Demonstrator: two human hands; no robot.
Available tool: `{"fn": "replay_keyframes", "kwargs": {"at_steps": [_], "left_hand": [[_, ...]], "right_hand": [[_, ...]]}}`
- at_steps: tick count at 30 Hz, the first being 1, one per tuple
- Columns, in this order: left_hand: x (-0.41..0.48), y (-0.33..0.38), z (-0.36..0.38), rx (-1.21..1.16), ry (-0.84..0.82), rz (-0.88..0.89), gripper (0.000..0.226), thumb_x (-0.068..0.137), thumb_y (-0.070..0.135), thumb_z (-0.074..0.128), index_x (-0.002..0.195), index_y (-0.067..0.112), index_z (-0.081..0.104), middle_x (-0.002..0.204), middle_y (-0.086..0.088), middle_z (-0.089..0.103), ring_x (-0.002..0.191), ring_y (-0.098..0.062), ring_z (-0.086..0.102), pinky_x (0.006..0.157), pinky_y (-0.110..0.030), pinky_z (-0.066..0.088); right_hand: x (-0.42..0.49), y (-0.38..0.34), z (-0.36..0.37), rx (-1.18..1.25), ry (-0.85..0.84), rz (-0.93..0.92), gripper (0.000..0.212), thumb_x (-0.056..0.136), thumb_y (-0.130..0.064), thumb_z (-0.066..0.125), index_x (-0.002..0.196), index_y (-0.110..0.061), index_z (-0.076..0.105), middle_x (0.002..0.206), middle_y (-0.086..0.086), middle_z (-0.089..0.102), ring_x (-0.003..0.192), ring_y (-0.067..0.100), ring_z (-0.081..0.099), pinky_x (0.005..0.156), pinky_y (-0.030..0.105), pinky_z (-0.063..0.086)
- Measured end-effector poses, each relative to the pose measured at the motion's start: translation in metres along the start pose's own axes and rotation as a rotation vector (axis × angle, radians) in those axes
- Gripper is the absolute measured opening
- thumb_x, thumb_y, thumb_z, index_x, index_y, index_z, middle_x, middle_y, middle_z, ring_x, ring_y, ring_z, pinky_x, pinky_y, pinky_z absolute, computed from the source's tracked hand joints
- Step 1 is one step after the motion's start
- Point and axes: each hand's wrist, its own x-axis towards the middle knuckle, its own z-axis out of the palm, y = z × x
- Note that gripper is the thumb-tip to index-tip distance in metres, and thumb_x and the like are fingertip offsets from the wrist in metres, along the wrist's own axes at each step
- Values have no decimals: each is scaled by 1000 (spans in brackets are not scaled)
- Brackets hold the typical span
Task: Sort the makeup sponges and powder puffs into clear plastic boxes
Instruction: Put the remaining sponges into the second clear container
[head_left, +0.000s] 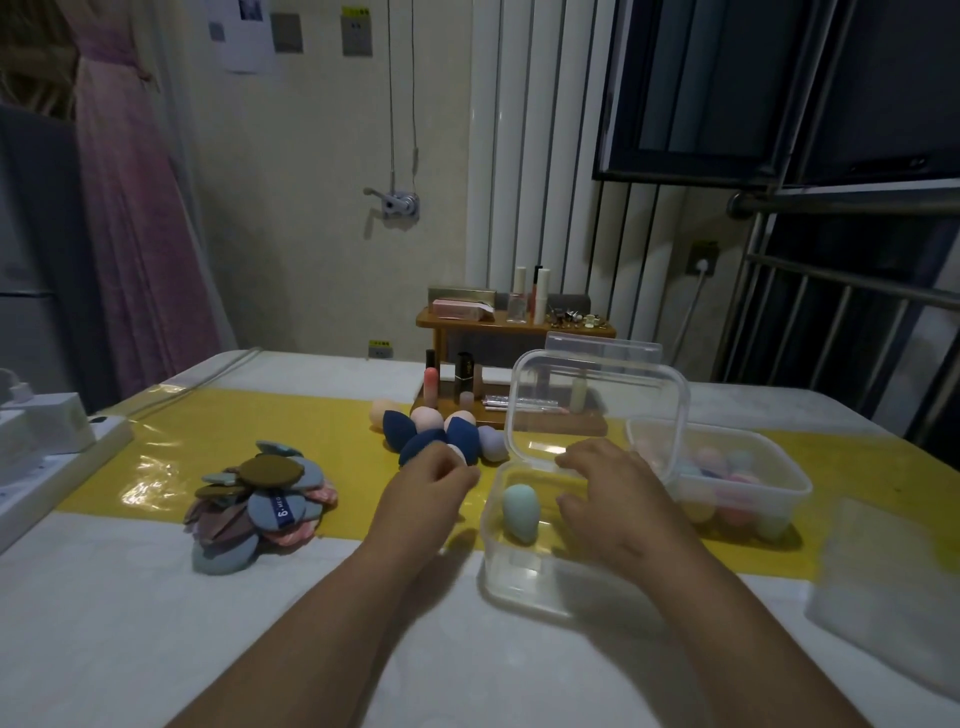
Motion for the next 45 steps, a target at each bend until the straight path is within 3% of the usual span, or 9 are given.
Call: {"fn": "replay_keyframes", "kwargs": {"at_steps": [4, 8, 14, 17, 21, 29, 36, 40, 45], "left_hand": [[6, -6, -4, 669, 129, 35, 33, 92, 34, 51, 124, 41, 55, 106, 1, 59, 98, -21, 50, 78, -37, 42], [7, -5, 1, 791, -33, -34, 30, 91, 34, 47, 118, 46, 51, 98, 5, 55, 91, -18, 43, 78, -36, 31], [4, -2, 3, 631, 42, 42, 15, 91, 23, 50, 98, 35, 57, 93, 4, 58, 89, -20, 52, 79, -37, 37], [1, 2, 2, 238, 137, 149, 20, 93, 18, 55, 98, 34, 65, 95, 3, 61, 88, -19, 58, 72, -38, 51], [-6, 13, 0, -196, 53, 221, 40, 90, 0, 56, 87, 38, 68, 98, 9, 63, 85, -1, 58, 71, -25, 44], [-16, 17, 5, -47, -191, 270, 34, 91, 15, 67, 106, 45, 72, 112, 29, 65, 108, 11, 52, 76, 0, 38], [-19, 20, 2, -95, -252, 261, 30, 94, 9, 62, 104, 35, 74, 103, 32, 66, 98, 16, 54, 75, 0, 40], [-20, 19, 3, -106, -271, 272, 30, 95, 10, 60, 108, 35, 71, 105, 39, 61, 101, 19, 51, 75, 2, 38], [-17, 16, 3, -82, -258, 279, 35, 94, 13, 64, 111, 43, 67, 110, 37, 61, 106, 17, 50, 82, -6, 42]], "right_hand": [[2, 0, -1, -11, -18, 17, 46, 90, -18, 54, 135, -28, 58, 140, -5, 48, 128, 19, 42, 107, 31, 36], [6, 1, -6, -51, -28, 18, 43, 89, -23, 56, 130, -31, 62, 136, -6, 51, 126, 19, 45, 103, 31, 40], [4, -1, -2, -33, 18, 11, 41, 90, -22, 54, 130, -29, 62, 133, -5, 53, 123, 20, 46, 101, 32, 40], [3, 1, -1, -12, 28, 6, 41, 90, -24, 55, 131, -29, 62, 135, -5, 53, 125, 20, 45, 103, 32, 39], [4, 2, 1, 34, 28, 9, 41, 89, -25, 57, 129, -30, 62, 133, -3, 57, 125, 21, 46, 105, 34, 40], [-2, -1, -2, 542, 31, -114, 23, 93, -27, 60, 97, -50, 57, 103, -34, 59, 97, -6, 56, 71, 20, 42], [-2, 0, -6, 556, 87, -127, 31, 91, -17, 63, 98, -47, 68, 98, -29, 66, 90, -8, 57, 69, 15, 41], [-1, 0, -5, 625, 56, -119, 38, 92, -10, 61, 98, -46, 70, 103, -25, 69, 97, -3, 63, 84, 22, 51], [-2, -1, -7, 674, 15, -102, 66, 90, 1, 52, 84, -62, 70, 101, -24, 72, 103, -2, 64, 90, 23, 50]]}}
